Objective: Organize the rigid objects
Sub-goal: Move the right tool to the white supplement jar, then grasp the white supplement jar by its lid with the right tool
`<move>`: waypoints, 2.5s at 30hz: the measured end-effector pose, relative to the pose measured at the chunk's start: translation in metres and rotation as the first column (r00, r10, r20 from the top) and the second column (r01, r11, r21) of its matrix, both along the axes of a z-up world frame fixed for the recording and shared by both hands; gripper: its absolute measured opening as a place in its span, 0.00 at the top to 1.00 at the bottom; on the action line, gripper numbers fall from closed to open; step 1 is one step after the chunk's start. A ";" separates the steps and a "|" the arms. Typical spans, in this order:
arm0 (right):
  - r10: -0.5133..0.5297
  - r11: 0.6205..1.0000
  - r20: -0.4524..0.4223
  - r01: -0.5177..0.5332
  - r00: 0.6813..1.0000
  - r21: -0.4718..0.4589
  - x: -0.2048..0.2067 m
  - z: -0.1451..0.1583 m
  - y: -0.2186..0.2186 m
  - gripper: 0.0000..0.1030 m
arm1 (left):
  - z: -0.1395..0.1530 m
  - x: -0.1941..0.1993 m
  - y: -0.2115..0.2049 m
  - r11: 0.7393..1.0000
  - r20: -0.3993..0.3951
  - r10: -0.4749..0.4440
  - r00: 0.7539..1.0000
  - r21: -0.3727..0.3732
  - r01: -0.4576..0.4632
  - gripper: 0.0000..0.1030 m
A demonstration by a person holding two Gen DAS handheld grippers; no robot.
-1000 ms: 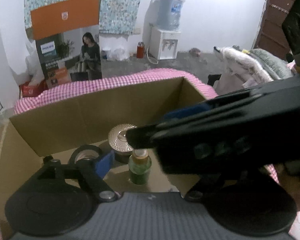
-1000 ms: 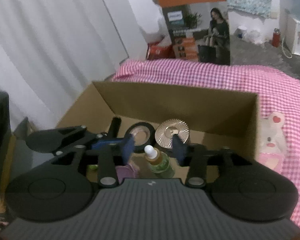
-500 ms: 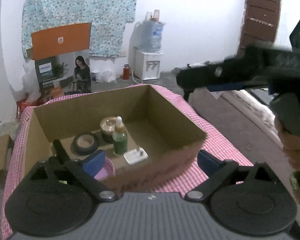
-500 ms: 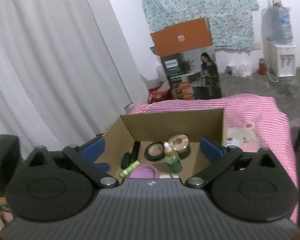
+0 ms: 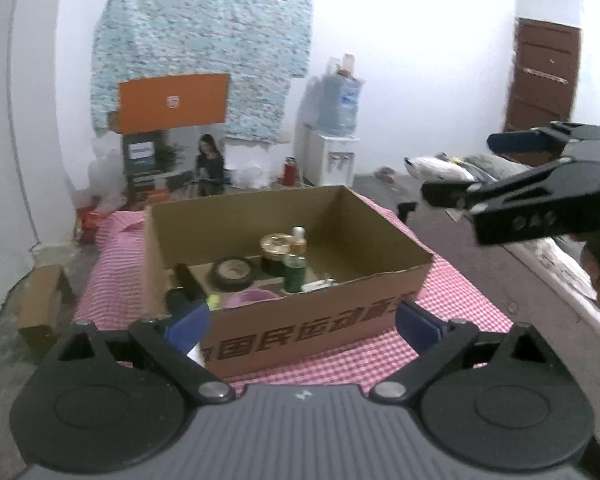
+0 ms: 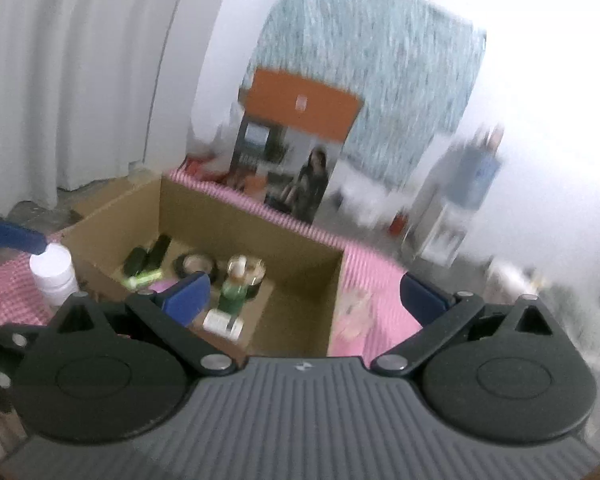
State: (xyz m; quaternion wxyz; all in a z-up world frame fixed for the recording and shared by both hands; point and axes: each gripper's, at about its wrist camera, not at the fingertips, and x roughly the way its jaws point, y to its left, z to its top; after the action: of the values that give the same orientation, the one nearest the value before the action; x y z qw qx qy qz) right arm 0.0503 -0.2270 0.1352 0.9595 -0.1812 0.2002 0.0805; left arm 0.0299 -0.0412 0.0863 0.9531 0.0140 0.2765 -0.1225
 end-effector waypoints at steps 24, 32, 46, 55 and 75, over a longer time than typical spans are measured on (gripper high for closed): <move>0.462 0.714 -0.338 -0.117 0.820 0.691 0.073 -0.103 0.089 0.03 | -0.071 0.043 0.062 0.975 -0.147 0.217 0.965 0.068 -0.210 0.13; 0.498 0.699 -0.369 -0.112 0.784 0.706 0.087 -0.113 0.108 0.29 | -0.075 0.047 0.058 0.976 -0.159 0.216 0.963 0.064 -0.209 0.35; 0.514 0.676 -0.402 -0.068 0.758 0.734 0.101 -0.124 0.108 0.54 | -0.073 0.048 0.052 0.975 -0.161 0.221 0.962 0.055 -0.215 0.47; 0.479 0.679 -0.410 -0.031 0.776 0.734 0.091 -0.121 0.087 0.54 | -0.071 0.043 0.027 0.986 -0.163 0.164 0.973 0.041 -0.159 0.47; 0.295 0.693 -0.427 0.116 0.855 0.711 0.049 -0.121 -0.001 0.53 | -0.079 0.042 -0.060 0.996 -0.169 -0.056 0.984 0.063 0.068 0.47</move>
State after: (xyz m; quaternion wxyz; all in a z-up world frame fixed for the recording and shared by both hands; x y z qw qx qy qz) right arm 0.0994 -0.2277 0.0144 0.8589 0.2241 0.3899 0.2452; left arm 0.0721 -0.1009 0.0070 0.9212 0.0450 0.3590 -0.1432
